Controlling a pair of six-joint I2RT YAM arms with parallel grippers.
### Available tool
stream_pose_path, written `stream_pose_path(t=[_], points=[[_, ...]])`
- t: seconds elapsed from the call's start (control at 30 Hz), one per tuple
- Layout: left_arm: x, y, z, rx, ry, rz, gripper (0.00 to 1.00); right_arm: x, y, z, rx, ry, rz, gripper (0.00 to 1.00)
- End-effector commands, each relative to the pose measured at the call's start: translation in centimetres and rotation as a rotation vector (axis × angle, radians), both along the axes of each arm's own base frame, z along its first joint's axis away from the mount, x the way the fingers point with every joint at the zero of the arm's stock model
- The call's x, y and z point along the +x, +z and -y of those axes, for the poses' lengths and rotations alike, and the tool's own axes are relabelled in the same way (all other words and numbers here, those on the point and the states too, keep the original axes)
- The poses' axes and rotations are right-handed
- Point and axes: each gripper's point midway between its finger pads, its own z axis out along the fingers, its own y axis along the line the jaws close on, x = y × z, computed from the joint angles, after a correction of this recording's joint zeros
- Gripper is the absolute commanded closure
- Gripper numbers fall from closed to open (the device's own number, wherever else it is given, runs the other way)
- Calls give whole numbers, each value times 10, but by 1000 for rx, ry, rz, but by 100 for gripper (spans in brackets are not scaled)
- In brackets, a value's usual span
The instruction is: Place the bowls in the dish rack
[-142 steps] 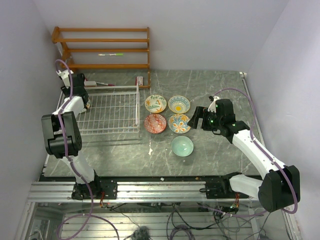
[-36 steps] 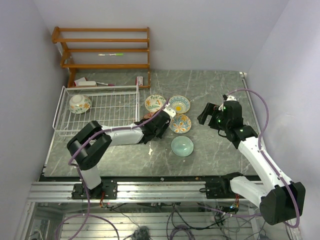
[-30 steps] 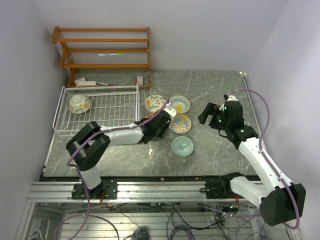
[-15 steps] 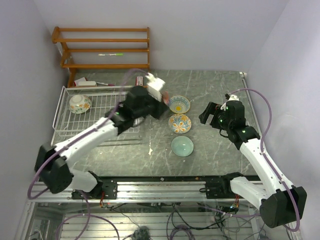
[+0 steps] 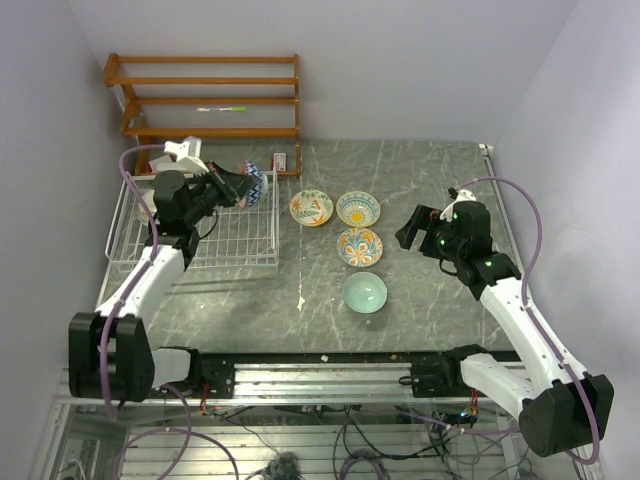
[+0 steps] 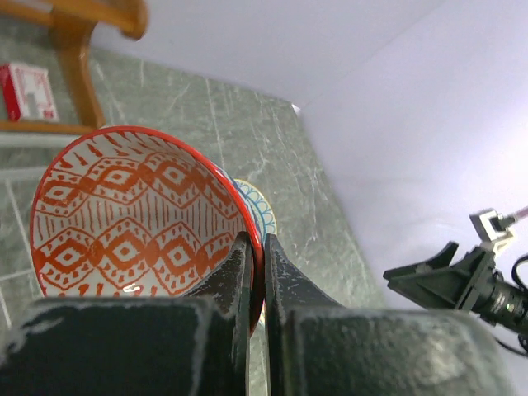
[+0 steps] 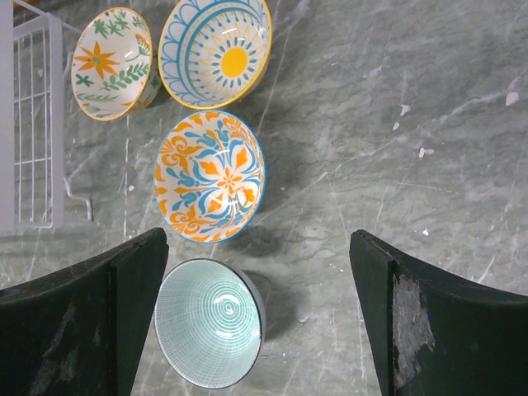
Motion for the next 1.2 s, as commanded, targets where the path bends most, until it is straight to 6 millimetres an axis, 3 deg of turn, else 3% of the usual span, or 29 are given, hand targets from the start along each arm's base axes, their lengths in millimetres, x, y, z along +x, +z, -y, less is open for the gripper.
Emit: stream_pose_path(t=[0.0, 0.13, 0.5, 0.6, 0.67, 0.93, 1.17], points=[[0, 19, -10, -208, -68, 62, 93, -1, 4, 3, -10, 6, 25, 8], [17, -8, -19, -214, -38, -4, 93, -1, 1, 3, -10, 3, 18, 8], [51, -88, -16, -240, -33, -197, 93, 1, -7, 3, -10, -4, 5, 8], [56, -102, -12, -266, -59, -215, 93, 3, -9, 3, -11, -4, 1, 8], [61, -109, -21, -287, -44, -222, 93, 3, -12, 2, -11, -1, -4, 8], [65, -160, -41, -209, 48, -345, 93, 3, -16, 3, -19, 0, -11, 8], [56, -203, -69, -152, 138, -449, 85, 3, -16, 1, -14, 5, -13, 8]])
